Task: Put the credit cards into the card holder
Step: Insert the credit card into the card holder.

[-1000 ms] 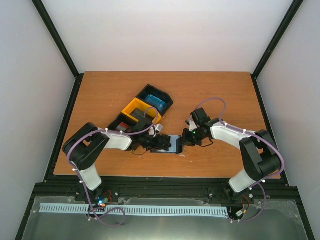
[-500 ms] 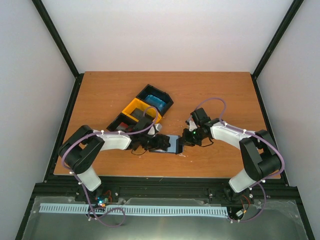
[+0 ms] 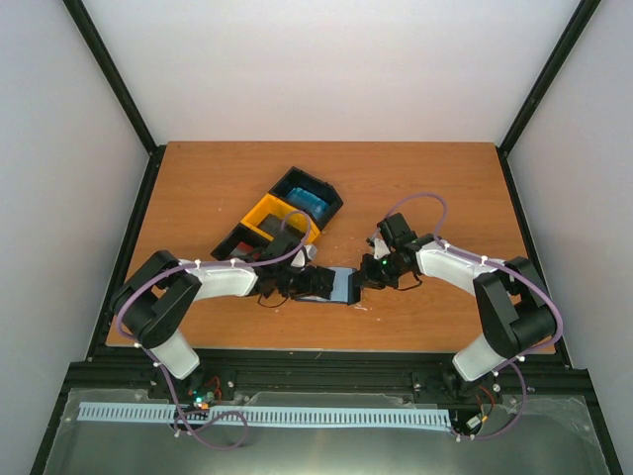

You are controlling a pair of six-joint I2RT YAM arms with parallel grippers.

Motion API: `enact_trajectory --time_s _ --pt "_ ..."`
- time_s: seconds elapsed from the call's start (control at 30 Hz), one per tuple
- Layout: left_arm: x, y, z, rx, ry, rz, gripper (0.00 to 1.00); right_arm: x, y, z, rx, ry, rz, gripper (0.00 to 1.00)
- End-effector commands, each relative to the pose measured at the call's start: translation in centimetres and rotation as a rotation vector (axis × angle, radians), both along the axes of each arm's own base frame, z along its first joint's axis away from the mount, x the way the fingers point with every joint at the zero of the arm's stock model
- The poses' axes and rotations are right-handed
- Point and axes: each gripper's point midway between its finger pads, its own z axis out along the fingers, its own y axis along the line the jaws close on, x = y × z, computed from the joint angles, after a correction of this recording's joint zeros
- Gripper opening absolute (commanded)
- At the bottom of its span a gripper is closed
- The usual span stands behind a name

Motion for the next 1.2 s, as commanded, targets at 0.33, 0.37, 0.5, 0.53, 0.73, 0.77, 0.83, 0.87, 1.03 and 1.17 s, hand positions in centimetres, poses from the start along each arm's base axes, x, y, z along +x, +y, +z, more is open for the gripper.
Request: enact_trajectory --time_s 0.33,0.37,0.5,0.53,0.73,0.77,0.83,0.87,1.03,1.17 --pt "-0.4 -0.6 -1.3 0.172 -0.069 -0.053 0.56 0.1 0.3 0.5 0.028 -0.019 -0.004 0.03" --pt "-0.5 -1.1 -1.4 0.184 -0.079 -0.067 0.55 0.0 0.4 0.6 0.029 -0.020 -0.002 0.03" --pt "-1.4 -1.7 -2.4 0.258 -0.068 -0.113 0.53 -0.1 0.4 0.5 0.030 -0.017 -0.001 0.03" --pt "-1.4 -1.8 -2.5 0.256 -0.068 -0.113 0.53 -0.1 0.4 0.4 0.030 -0.017 -0.001 0.03" --pt "-1.1 -1.7 -1.9 0.265 -0.090 -0.108 0.55 0.0 0.3 0.8 0.031 -0.029 -0.003 0.03" --pt "-1.0 -1.6 -1.8 0.273 -0.092 -0.103 0.56 0.1 0.3 0.9 0.031 -0.035 -0.004 0.03" --pt "-0.7 -1.5 -1.2 0.277 -0.103 -0.094 0.57 0.4 0.3 1.4 0.032 -0.052 -0.005 0.03" --pt "-0.7 -1.4 -0.8 0.275 -0.108 -0.089 0.57 0.5 0.3 1.7 0.031 -0.060 -0.006 0.03" --pt "-0.4 -1.1 0.2 0.283 -0.113 -0.057 0.61 1.1 -0.4 3.0 -0.021 -0.093 -0.018 0.03" --pt "-0.4 -0.9 0.2 0.299 -0.101 -0.049 0.64 1.3 -1.2 2.5 -0.084 -0.078 -0.036 0.03"
